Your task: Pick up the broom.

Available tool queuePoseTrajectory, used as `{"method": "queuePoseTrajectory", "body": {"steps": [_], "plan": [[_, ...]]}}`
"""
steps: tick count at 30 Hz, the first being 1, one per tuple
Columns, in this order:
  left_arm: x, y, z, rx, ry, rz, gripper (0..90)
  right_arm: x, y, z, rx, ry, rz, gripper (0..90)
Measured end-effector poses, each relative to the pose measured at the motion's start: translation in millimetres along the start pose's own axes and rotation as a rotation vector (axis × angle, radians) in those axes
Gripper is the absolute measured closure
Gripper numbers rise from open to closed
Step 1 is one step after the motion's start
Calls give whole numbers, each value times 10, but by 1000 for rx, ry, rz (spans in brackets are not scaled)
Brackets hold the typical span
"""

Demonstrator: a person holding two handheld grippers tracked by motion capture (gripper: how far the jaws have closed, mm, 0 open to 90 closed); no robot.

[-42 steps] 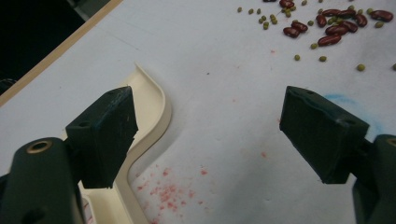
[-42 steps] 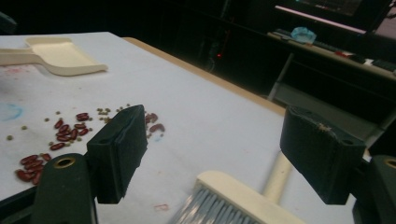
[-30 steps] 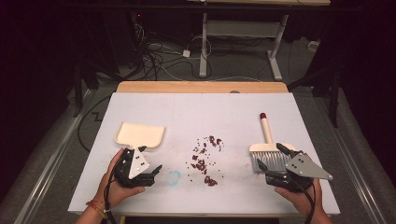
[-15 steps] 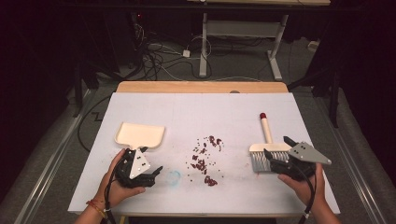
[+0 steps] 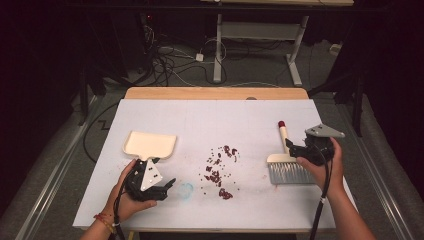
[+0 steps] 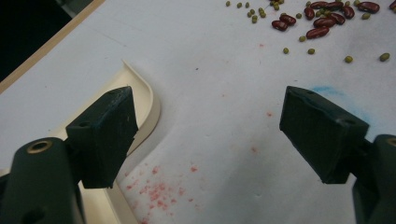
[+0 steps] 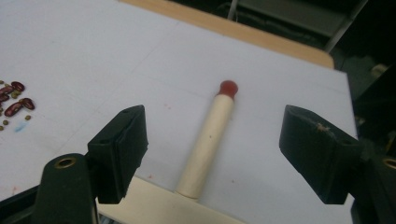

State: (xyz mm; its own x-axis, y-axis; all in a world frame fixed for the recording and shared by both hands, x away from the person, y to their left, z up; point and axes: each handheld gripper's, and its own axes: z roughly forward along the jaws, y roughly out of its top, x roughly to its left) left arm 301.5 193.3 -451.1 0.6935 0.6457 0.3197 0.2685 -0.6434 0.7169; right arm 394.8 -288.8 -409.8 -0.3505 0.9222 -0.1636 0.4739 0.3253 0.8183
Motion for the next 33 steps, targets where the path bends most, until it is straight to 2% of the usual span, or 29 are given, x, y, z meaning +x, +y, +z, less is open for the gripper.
{"method": "queuePoseTrajectory", "body": {"steps": [1, 2, 3, 5, 6, 8, 13, 16, 17, 18, 20, 21, 23, 24, 25, 29, 33], "plan": [[2, -3, -1, -2, 0, -4, 185, -19, 30, 91, 44, 23, 9, 278], [4, -6, -3, -3, -1, -6, 185, -27, 38, 141, 64, 45, 12, 276], [3, -7, -5, -3, -1, -7, 185, -27, 38, 141, 64, 45, 12, 276], [0, -7, -4, -2, -2, -6, 185, -72, 53, 291, 113, 104, 48, 292], [0, -5, -1, -1, -4, -6, 185, -72, 53, 291, 113, 104, 48, 292], [-3, 0, 2, 2, -5, -6, 185, -123, 55, 436, 175, 106, 84, 306], [-9, 6, 18, 7, -8, -7, 185, -125, 29, 651, 275, 73, 115, 340], [-17, 5, 30, 13, -14, -2, 185, -112, 7, 754, 322, 65, 120, 397], [-19, 5, 33, 15, -14, 0, 185, -112, 7, 754, 322, 65, 120, 397], [-21, 6, 33, 16, -15, 2, 185, -108, -25, 827, 354, 63, 132, 430], [-21, 5, 31, 16, -16, 3, 185, -110, -37, 846, 353, 66, 132, 439], [-19, 1, 33, 18, -16, 2, 185, -103, -21, 844, 363, 61, 115, 501], [-17, 0, 36, 20, -16, 3, 185, -80, -14, 839, 365, 70, 111, 555], [-16, 1, 39, 22, -17, 5, 185, -65, -8, 836, 365, 76, 98, 623], [-18, 3, 39, 23, -17, 7, 185, -59, -7, 835, 361, 99, 87, 623], [-28, 0, 38, 25, -20, 17, 185, -45, -10, 831, 357, 98, 80, 665], [-24, -7, 39, 26, -22, 13, 185, -45, -15, 822, 350, 120, 66, 708]]}}
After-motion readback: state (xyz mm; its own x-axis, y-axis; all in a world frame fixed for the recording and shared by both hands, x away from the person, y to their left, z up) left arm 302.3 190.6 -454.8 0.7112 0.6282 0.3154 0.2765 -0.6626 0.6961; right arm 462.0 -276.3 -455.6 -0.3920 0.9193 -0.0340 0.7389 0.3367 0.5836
